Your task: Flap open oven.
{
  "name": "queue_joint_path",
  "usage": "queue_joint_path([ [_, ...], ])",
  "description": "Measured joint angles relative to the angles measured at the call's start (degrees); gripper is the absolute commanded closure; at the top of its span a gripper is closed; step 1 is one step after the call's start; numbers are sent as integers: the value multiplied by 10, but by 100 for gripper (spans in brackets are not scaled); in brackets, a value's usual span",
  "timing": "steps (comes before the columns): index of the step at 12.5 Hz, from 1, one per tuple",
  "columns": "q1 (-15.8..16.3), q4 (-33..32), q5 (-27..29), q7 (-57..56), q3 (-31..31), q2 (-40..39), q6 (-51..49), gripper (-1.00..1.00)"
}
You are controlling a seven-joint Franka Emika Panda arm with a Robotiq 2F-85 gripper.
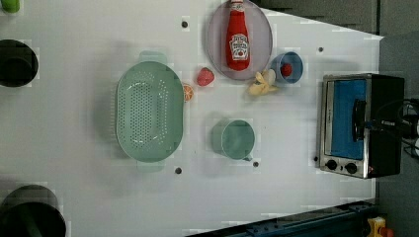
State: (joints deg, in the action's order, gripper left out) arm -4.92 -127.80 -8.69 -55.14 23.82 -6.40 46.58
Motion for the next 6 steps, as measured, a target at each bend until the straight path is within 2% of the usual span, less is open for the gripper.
queue_joint_path([
  [6, 2, 4, -12, -8, -3, -26, 21, 65],
])
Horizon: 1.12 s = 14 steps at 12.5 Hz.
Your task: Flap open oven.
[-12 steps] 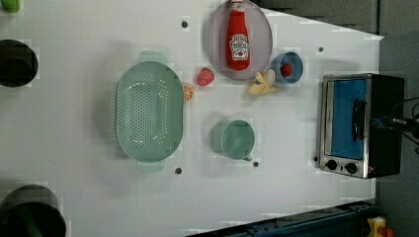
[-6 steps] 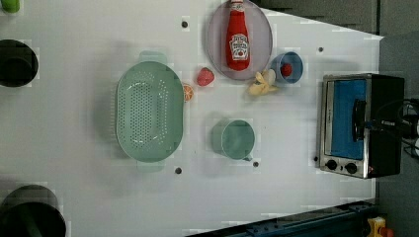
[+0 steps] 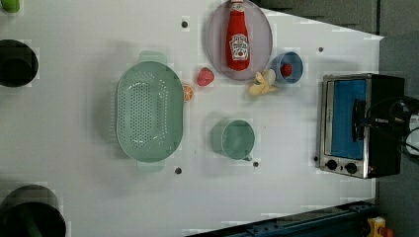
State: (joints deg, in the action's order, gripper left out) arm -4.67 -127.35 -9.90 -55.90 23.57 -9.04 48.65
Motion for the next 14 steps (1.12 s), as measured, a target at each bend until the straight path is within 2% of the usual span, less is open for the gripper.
queue_joint_path([
  [3, 6, -1, -85, 9, -10, -1, -4, 65],
  [6, 22, -3, -161, 75, -27, -5, -12, 65],
  [9, 44, -3, -207, 131, -35, -12, -32, 65],
  [14, 63, 4, -282, 227, -68, -33, -71, 65],
])
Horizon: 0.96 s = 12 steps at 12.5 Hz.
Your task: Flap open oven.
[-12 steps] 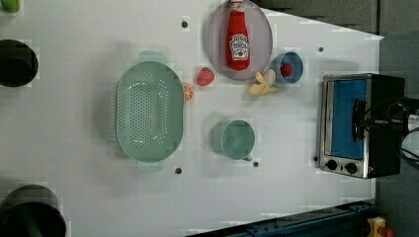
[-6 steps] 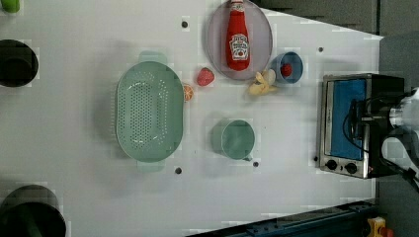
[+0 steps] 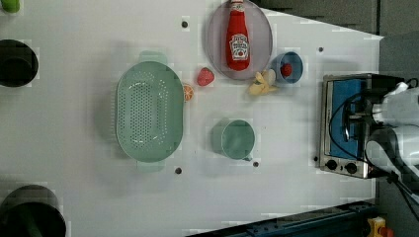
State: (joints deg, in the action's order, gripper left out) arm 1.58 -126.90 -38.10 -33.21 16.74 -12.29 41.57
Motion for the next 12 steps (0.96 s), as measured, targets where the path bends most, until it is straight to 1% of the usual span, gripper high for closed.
queue_joint_path([
  [2, 7, -2, -27, 41, -24, -8, -17, 65],
  [5, 35, -1, -66, 115, -48, -47, -31, 65],
  [7, 58, 1, -92, 153, -53, -83, -32, 65],
  [9, 77, 8, -101, 181, -55, -128, -29, 65],
  [12, 92, 20, -101, 236, -68, -189, -29, 65],
])
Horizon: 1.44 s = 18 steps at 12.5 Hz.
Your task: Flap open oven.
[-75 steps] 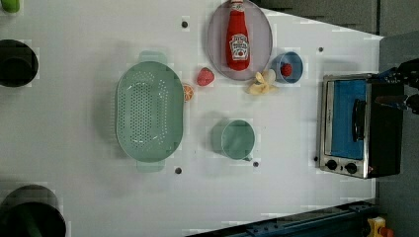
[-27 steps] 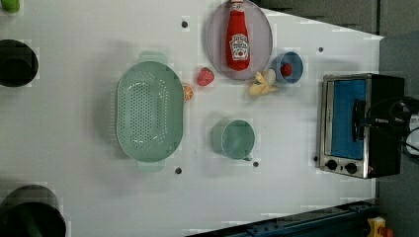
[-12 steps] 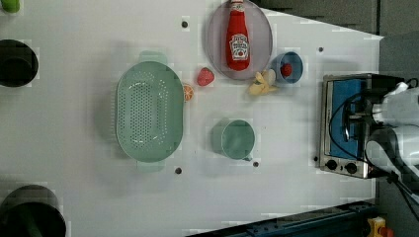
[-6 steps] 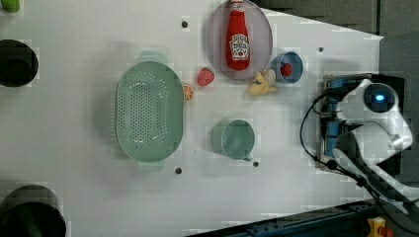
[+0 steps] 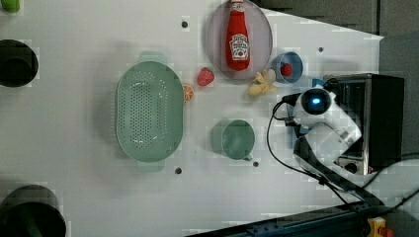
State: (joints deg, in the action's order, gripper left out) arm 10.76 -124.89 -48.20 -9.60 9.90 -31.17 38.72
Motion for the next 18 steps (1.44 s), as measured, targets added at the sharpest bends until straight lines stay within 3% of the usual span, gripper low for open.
queue_joint_path([
  [3, 6, 9, -7, 45, -6, -37, 0, 65],
  [6, 11, 13, 15, 65, 3, -23, 0, 65],
  [10, 7, 16, 212, 69, 2, 48, 55, 65],
  [14, 8, 19, 467, 72, 1, 169, 60, 65],
  [15, 3, 22, 510, 73, -3, 198, 56, 65],
  [18, -1, 54, 534, 77, -1, 268, -3, 65],
])
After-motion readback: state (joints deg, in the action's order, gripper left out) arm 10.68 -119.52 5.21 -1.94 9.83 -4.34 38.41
